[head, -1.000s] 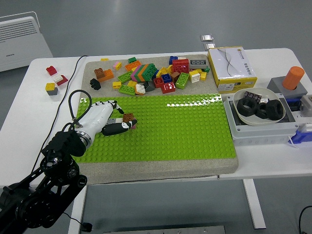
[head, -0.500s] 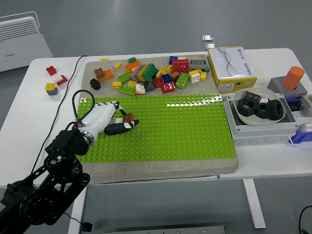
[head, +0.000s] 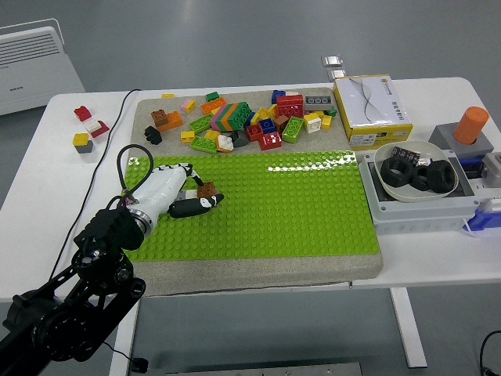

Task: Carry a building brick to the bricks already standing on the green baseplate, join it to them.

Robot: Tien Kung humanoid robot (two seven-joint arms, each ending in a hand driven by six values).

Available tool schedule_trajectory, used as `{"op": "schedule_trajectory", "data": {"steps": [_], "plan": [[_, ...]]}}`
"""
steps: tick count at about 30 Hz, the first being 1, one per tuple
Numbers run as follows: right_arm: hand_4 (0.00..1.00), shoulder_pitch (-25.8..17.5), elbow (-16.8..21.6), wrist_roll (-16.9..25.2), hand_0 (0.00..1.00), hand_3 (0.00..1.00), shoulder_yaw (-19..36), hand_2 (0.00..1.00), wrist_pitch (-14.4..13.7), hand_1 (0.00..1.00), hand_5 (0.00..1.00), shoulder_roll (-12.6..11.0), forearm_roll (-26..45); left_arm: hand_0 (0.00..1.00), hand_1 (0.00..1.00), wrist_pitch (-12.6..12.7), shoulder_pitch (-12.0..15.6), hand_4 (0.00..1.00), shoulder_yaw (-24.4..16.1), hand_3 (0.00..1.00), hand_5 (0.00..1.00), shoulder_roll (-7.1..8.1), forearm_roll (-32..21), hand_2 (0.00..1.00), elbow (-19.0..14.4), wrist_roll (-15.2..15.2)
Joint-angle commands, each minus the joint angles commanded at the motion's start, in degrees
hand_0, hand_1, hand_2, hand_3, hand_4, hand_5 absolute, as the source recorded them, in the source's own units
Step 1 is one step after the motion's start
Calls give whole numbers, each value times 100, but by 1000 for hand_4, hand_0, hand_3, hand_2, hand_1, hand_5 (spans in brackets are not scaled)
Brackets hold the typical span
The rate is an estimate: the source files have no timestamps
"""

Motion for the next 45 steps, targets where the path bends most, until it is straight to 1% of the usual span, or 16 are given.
{"op": "schedule_trajectory", "data": {"steps": [10,17,24,35,45], "plan": [[839,10,0,1,678,797,-10,727,5,624,998,2,-6,980,942,14,-33,849,50,650,798,-39,-45,922,58,-11],[840,11,0,3,677,797,-24,727,8,624,998,12,3,978,940,46,-63,848,8,651,795,-89,-68,922,251,-52],[841,6,0,2,677,797,-31,727,8,625,998,15,8,969,937,64,-56,844,15,651,774,-105,-107,920,339,-72],[845,3,0,1,678,797,-23,728,8,626,998,20,-5,964,935,50,-42,841,84,652,763,-90,-140,919,326,-51],[847,-20,0,4,678,799,-22,728,4,627,998,18,-2,960,933,83,66,842,119,653,757,-79,-122,917,245,-9]]}}
